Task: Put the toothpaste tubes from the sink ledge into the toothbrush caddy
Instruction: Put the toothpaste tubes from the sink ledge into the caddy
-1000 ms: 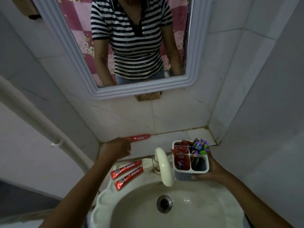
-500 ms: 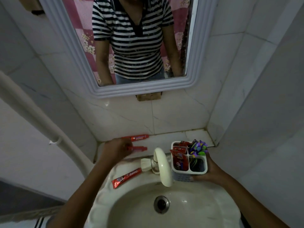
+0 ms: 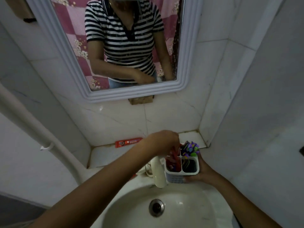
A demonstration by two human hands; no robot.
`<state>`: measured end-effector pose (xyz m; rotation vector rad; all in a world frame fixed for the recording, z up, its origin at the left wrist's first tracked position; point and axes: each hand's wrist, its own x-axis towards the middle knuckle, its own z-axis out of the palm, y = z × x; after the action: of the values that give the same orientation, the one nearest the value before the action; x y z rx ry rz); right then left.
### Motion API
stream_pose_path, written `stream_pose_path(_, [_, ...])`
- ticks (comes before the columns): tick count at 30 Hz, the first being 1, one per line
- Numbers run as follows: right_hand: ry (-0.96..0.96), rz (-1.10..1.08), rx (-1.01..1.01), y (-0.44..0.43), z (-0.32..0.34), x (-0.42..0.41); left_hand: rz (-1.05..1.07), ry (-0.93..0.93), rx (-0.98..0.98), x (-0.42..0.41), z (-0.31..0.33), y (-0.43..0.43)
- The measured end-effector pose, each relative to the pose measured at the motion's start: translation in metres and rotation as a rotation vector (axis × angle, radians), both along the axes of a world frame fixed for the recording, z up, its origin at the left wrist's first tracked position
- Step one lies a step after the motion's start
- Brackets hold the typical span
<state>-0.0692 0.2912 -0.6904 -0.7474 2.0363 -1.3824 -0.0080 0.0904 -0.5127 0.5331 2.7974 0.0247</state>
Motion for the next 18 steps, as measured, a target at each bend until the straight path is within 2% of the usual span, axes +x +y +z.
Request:
stream_pose_path(3, [-0.017, 0.001, -0.008, -0.001, 0.003, 0.000, 0.039, -0.082, -0.094, -0.008, -0.027, 0.015])
stream_pose_path(7, [-0.012, 0.001, -0.010, -0.001, 0.001, 0.000, 0.139, -0.041, -0.029, -0.012, -0.046, 0.012])
stream_pose_path(9, [0.006, -0.007, -0.005, -0.001, 0.001, 0.000, 0.215, 0.005, 0.114, -0.009, -0.043, 0.003])
stream_pose_path(11, [0.013, 0.013, -0.010, 0.000, 0.000, 0.000, 0.340, 0.073, 0.336, -0.001, -0.033, -0.016])
stream_pose_path(13, [0.004, 0.015, -0.015, 0.001, -0.006, -0.001, 0.496, 0.192, 0.479, 0.014, -0.027, -0.049])
stream_pose_path(15, [-0.003, 0.012, -0.034, 0.001, -0.007, -0.001, 0.673, 0.316, 0.437, 0.037, -0.036, -0.091])
stream_pose_path(16, [0.001, 0.019, -0.031, 0.000, -0.004, 0.000, 0.752, 0.310, 0.363, 0.052, -0.046, -0.109])
stream_pose_path(18, [0.007, 0.017, -0.023, 0.001, -0.005, 0.000, 0.831, 0.127, 0.149, 0.085, -0.081, -0.132])
